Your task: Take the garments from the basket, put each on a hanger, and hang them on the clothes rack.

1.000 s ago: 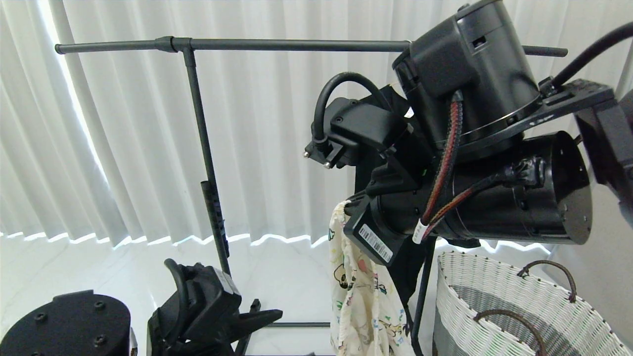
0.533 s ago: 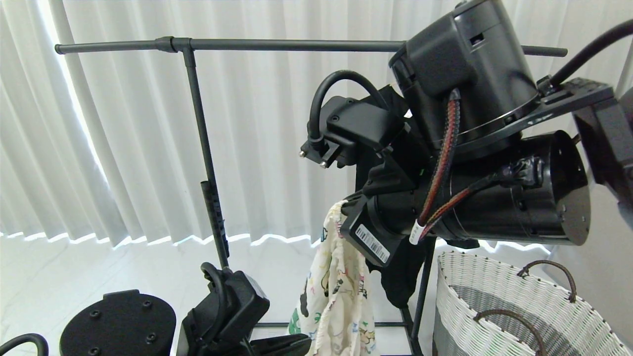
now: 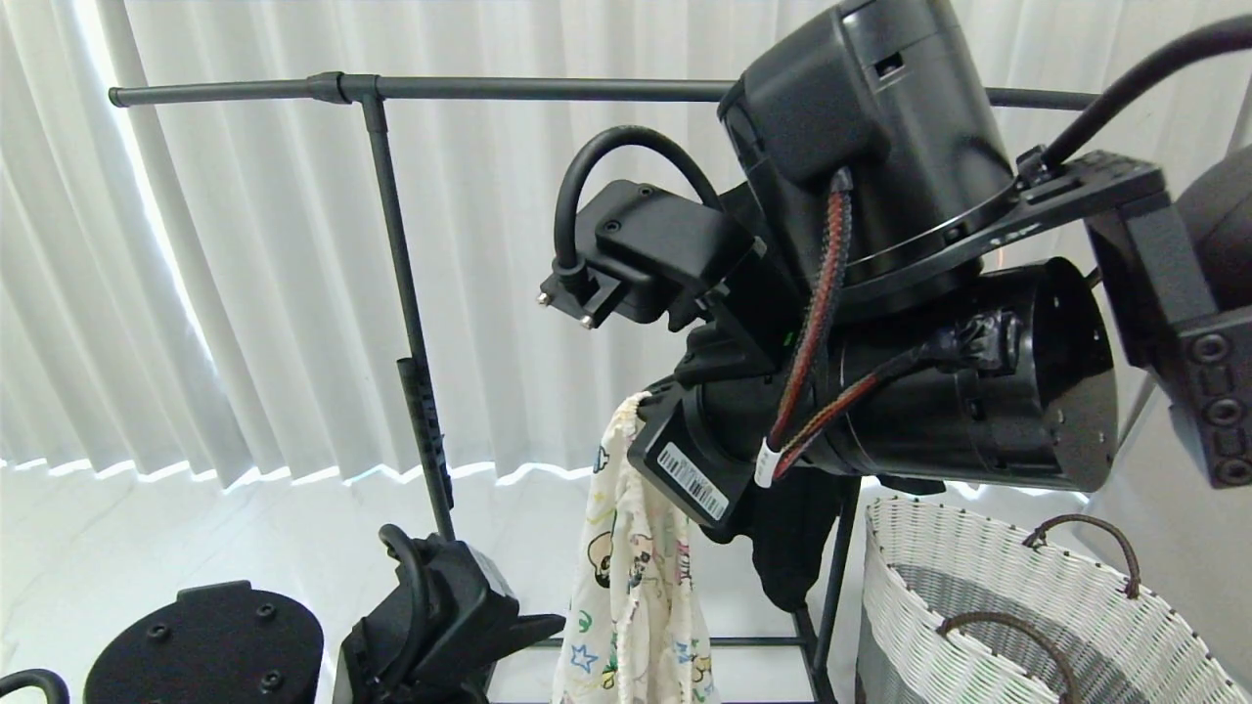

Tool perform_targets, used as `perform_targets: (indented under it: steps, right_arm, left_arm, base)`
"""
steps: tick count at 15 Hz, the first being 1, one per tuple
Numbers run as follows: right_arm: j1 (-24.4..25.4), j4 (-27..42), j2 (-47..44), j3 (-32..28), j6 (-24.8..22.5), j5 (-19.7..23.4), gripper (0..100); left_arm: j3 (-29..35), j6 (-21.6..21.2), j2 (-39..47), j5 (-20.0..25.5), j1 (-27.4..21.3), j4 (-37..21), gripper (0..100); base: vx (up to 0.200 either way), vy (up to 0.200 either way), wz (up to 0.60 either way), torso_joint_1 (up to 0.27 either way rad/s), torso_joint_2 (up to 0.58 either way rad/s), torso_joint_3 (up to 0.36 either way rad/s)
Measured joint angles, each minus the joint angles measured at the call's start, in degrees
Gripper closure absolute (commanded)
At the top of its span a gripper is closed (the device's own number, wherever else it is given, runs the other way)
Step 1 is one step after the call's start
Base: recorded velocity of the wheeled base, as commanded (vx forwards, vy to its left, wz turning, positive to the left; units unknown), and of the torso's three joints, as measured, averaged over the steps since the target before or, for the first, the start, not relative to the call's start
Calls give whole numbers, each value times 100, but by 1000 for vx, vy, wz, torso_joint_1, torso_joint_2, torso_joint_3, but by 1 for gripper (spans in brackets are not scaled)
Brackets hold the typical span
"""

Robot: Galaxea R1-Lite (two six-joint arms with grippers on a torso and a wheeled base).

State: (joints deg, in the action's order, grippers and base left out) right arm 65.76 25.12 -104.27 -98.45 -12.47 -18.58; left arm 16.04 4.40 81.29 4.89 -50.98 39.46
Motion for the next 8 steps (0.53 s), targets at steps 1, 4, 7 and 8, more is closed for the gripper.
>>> perform_targets:
  steps: [1,4,7,8]
  right_arm:
    - [4,7,-23,-24,0,0,100]
    - [23,11,-52,-78,0,-5,100]
    - [28,18,-59,-160,2,-6,100]
    - [43,16,-59,-166,0,-6,100]
  left_arm:
    - [-26,2,-20,74,2,-5,0]
    - [35,312,107,77,265,11,0]
    - [123,652,335,74,517,6,0]
    - [151,853,402,74,517,6,0]
  base:
    - [0,0,0,0,0,0]
    - [0,0,0,0,0,0]
    - [0,0,0,0,0,0]
    - [0,0,0,0,0,0]
